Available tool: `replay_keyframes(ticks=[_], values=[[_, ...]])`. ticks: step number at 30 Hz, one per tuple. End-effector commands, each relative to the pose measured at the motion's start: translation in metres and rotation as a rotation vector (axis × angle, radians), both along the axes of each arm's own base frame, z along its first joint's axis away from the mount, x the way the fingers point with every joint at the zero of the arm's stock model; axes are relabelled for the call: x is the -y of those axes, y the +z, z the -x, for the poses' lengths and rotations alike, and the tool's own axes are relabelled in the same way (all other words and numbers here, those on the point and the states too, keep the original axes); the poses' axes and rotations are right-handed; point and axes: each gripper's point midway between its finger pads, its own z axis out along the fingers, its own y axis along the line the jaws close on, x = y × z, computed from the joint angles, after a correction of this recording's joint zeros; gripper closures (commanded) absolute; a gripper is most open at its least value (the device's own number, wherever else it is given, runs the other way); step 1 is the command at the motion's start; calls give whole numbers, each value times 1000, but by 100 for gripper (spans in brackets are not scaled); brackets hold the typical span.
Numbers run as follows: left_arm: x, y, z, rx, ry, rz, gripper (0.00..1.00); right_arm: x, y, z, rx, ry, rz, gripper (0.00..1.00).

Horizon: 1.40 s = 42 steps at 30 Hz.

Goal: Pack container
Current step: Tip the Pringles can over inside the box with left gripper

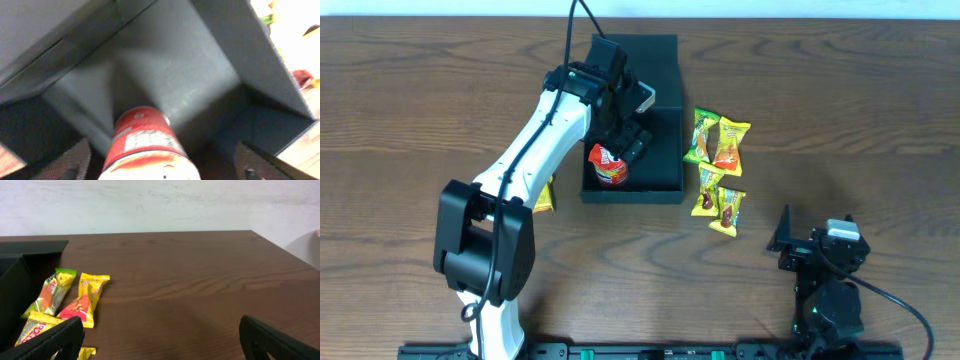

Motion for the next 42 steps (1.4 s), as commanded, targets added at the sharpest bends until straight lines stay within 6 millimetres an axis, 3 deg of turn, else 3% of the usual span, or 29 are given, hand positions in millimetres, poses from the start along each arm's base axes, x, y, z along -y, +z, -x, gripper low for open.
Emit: replay_keyframes(ticks=[1,6,20,30,35,42], values=[[-9,4,-3,34,-42,-57,3,3,0,1,-2,-17,0,1],[-33,-3,3,34,-72,-206,4,3,0,1,-2,-17,0,1],[-31,-24,15,-32,-108,-199,5,3,0,1,-2,-17,0,1],[-32,-34,26,-74,-115,-190,15,3,0,1,-2,-17,0,1],[-28,-35,29,-87,-116,-166,28,3,0,1,-2,-17,0,1],[-25,-34,28,-91,-95,-149,33,3,0,1,-2,-17,0,1]])
